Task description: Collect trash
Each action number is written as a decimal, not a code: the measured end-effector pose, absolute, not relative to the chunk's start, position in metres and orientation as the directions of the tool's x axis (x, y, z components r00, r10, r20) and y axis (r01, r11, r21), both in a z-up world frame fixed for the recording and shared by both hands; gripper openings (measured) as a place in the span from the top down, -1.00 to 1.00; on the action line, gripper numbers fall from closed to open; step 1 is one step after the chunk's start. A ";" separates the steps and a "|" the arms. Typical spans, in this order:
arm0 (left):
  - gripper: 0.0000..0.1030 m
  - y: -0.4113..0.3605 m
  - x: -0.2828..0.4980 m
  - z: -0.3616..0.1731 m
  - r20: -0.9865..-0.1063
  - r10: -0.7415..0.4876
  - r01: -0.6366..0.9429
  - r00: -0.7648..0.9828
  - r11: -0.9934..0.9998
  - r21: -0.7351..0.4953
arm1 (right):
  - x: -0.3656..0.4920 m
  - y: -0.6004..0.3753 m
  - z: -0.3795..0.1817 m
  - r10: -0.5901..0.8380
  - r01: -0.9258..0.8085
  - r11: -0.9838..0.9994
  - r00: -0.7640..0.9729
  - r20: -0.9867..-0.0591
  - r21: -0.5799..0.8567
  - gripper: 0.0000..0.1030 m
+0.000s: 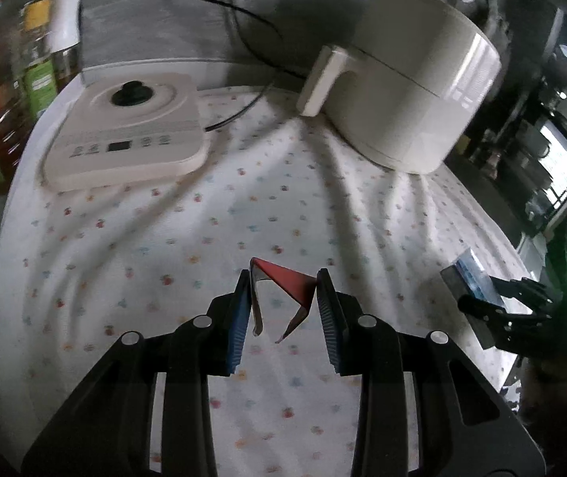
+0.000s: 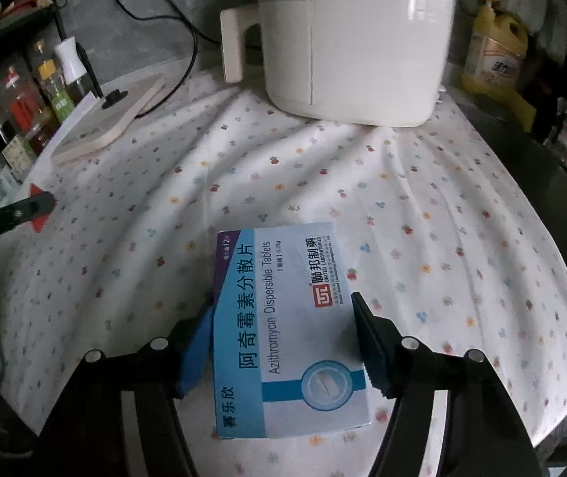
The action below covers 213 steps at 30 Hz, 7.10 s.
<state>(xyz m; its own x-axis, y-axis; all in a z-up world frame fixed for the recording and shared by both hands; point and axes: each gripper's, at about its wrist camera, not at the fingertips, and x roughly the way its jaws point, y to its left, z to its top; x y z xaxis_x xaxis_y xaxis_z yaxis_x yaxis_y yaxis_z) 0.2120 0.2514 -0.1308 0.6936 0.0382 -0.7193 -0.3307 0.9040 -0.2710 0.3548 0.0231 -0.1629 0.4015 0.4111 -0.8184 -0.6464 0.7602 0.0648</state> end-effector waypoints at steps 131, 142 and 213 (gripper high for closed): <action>-0.88 -0.127 0.054 -0.015 -0.574 -0.089 -0.001 0.814 0.988 -0.155 | 0.063 -0.380 -0.029 0.347 -0.280 0.938 0.725 -0.596 0.205 -0.85; -0.88 -0.121 0.047 -0.016 -0.571 -0.074 -0.023 0.818 0.987 -0.161 | 0.065 -0.372 -0.030 0.360 -0.297 0.932 0.716 -0.597 0.207 -0.85; -0.88 -0.113 0.057 -0.034 -0.588 -0.110 -0.003 0.802 0.982 -0.188 | 0.064 -0.374 -0.044 0.332 -0.263 0.943 0.713 -0.617 0.204 -0.85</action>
<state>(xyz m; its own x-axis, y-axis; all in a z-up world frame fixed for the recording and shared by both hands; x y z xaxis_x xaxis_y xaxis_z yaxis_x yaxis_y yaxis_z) 0.0569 -0.1133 -0.0335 0.8017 -0.1097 -0.5875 -0.0033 0.9822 -0.1879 0.0644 -0.3744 -0.0441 0.7134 0.3325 -0.6168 -0.2634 0.9430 0.2036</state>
